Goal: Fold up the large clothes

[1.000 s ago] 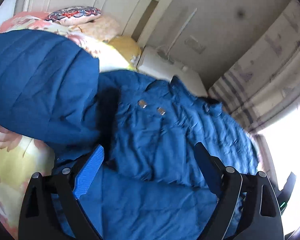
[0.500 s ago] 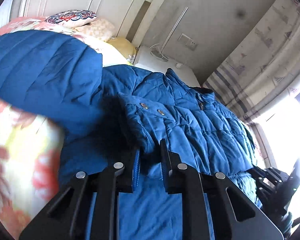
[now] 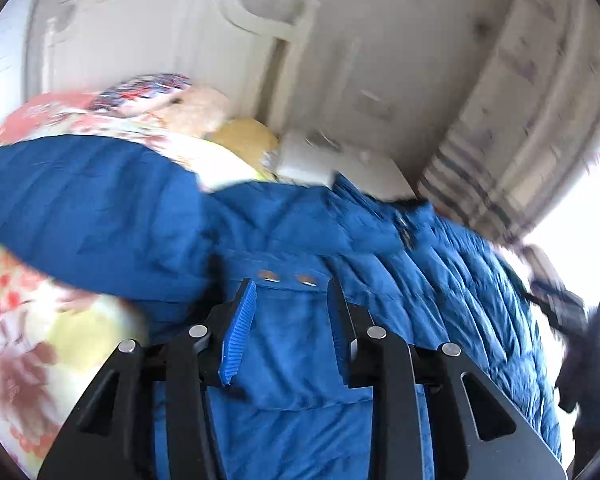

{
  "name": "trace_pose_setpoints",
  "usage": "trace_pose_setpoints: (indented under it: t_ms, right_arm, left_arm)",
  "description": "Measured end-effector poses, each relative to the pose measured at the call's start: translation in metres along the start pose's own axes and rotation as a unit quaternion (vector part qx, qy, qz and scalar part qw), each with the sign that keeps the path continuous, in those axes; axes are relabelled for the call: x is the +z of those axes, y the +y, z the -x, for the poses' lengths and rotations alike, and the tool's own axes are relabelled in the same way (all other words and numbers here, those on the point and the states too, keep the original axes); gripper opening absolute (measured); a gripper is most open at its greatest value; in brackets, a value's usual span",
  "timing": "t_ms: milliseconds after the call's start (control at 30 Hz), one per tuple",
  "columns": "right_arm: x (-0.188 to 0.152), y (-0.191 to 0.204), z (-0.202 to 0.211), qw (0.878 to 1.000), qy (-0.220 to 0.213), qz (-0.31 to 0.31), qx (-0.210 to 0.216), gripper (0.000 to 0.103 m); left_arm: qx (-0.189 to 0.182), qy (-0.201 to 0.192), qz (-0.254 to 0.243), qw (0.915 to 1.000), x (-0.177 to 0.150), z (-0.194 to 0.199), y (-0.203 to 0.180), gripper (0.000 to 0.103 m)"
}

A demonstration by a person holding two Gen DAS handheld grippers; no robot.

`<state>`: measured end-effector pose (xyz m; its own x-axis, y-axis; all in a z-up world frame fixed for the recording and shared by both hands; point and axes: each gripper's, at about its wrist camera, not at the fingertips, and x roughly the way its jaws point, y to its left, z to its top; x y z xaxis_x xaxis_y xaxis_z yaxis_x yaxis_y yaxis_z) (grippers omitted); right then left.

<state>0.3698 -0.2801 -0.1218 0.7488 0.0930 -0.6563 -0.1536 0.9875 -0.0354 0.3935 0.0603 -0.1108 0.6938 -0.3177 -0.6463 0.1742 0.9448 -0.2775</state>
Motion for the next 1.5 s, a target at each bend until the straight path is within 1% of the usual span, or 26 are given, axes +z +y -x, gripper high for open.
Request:
trace_pose_setpoints:
  t_ms: [67,133,200,233,267,333,400,433,467,533,567,667,733,800,867,900,967,1033,1067,1167,1233,1333,1400,1433,1467,1500]
  right_arm:
    - [0.009,-0.019,-0.026,0.999,0.019,-0.033,-0.008,0.059]
    - [0.008,-0.044,-0.060,0.995,0.064,-0.064,-0.036,0.057]
    - [-0.002,-0.063,-0.077,0.989,0.092,-0.109,-0.025,0.054]
    - [-0.003,-0.069,-0.074,0.987,0.084,-0.135,-0.018,0.052]
    - [-0.002,-0.068,-0.068,0.986,0.078,-0.147,-0.023,0.053]
    - [-0.001,-0.061,-0.052,0.986,0.047,-0.161,-0.023,0.053]
    - [0.000,-0.046,-0.039,0.987,0.017,-0.159,-0.019,0.055]
    - [-0.001,-0.035,-0.039,0.989,0.017,-0.148,-0.020,0.063]
    - [-0.002,-0.023,-0.045,0.991,0.031,-0.128,-0.022,0.072]
    - [-0.007,-0.006,-0.068,0.992,0.089,-0.082,-0.034,0.080]
    - [-0.009,0.001,-0.074,0.991,0.102,-0.065,-0.049,0.080]
    - [0.001,0.021,-0.053,0.991,0.085,-0.068,-0.083,0.079]
    - [0.003,0.048,-0.023,0.995,0.030,-0.070,-0.056,0.079]
    - [0.002,0.082,-0.010,0.999,0.017,-0.025,-0.024,0.080]
    - [-0.007,0.115,-0.012,0.999,0.020,0.027,0.003,0.081]
    - [-0.013,0.124,-0.018,0.999,0.032,0.041,0.008,0.081]
    - [-0.028,0.130,-0.044,0.996,0.071,0.053,-0.008,0.082]
    - [-0.029,0.123,-0.045,0.996,0.075,0.038,0.000,0.085]
    - [-0.028,0.121,-0.046,0.997,0.076,0.034,0.000,0.085]
    - [-0.031,0.122,-0.045,0.997,0.073,0.037,-0.002,0.085]
    - [-0.032,0.125,-0.045,0.997,0.072,0.037,-0.002,0.085]
    - [-0.035,0.125,-0.047,0.997,0.070,0.033,0.001,0.085]
    - [-0.032,0.123,-0.049,0.997,0.070,0.032,0.003,0.085]
    - [-0.032,0.122,-0.049,0.997,0.069,0.030,0.004,0.085]
    - [-0.032,0.122,-0.048,0.997,0.067,0.028,0.006,0.085]
    - [-0.032,0.120,-0.046,0.998,0.063,0.024,0.010,0.085]
  left_arm:
    - [0.019,0.025,-0.014,0.9994,-0.002,-0.026,-0.005,0.030]
    - [0.031,0.059,-0.015,0.9977,-0.008,-0.052,-0.003,0.030]
    - [0.025,0.056,-0.026,0.9978,-0.015,-0.064,0.000,0.034]
    - [0.024,0.056,-0.027,0.9978,-0.015,-0.063,-0.001,0.048]
    - [0.019,0.055,-0.030,0.9979,-0.015,-0.063,-0.002,0.068]
    - [0.001,0.062,-0.054,0.9966,-0.017,-0.068,-0.010,0.086]
    - [0.014,0.068,-0.077,0.9946,-0.018,-0.072,-0.019,0.090]
    - [0.018,0.068,-0.081,0.9943,-0.018,-0.072,-0.021,0.090]
    - [0.018,0.068,-0.080,0.9943,-0.018,-0.073,-0.020,0.090]
    - [0.008,0.066,-0.069,0.9954,-0.018,-0.073,-0.021,0.090]
    - [0.002,0.063,-0.063,0.9960,-0.018,-0.072,-0.019,0.090]
    - [-0.013,0.041,-0.035,0.9985,-0.018,-0.064,-0.010,0.090]
    - [-0.037,0.007,-0.004,0.9993,-0.016,-0.051,0.001,0.090]
    - [-0.065,-0.042,0.044,0.9960,-0.010,-0.032,0.021,0.090]
    - [-0.089,-0.104,0.131,0.9820,-0.004,-0.003,0.054,0.090]
    - [-0.092,-0.133,0.176,0.9711,-0.003,0.011,0.073,0.090]
    - [-0.081,-0.188,0.284,0.9369,-0.007,0.043,0.124,0.090]
    - [-0.074,-0.219,0.371,0.8993,-0.017,0.066,0.177,0.090]
    - [-0.059,-0.227,0.399,0.8864,-0.020,0.074,0.199,0.090]
    - [-0.010,-0.233,0.454,0.8596,-0.023,0.089,0.266,0.090]
    - [0.000,-0.217,0.475,0.8525,-0.017,0.084,0.299,0.090]
    - [-0.003,-0.197,0.477,0.8565,0.004,0.069,0.331,0.087]
    - [0.000,-0.183,0.466,0.8660,0.019,0.060,0.342,0.068]
    - [-0.009,-0.175,0.464,0.8686,0.025,0.052,0.347,0.038]
    - [-0.014,-0.167,0.471,0.8661,0.027,0.046,0.351,0.027]
    - [-0.009,-0.169,0.477,0.8623,0.028,0.046,0.352,0.009]
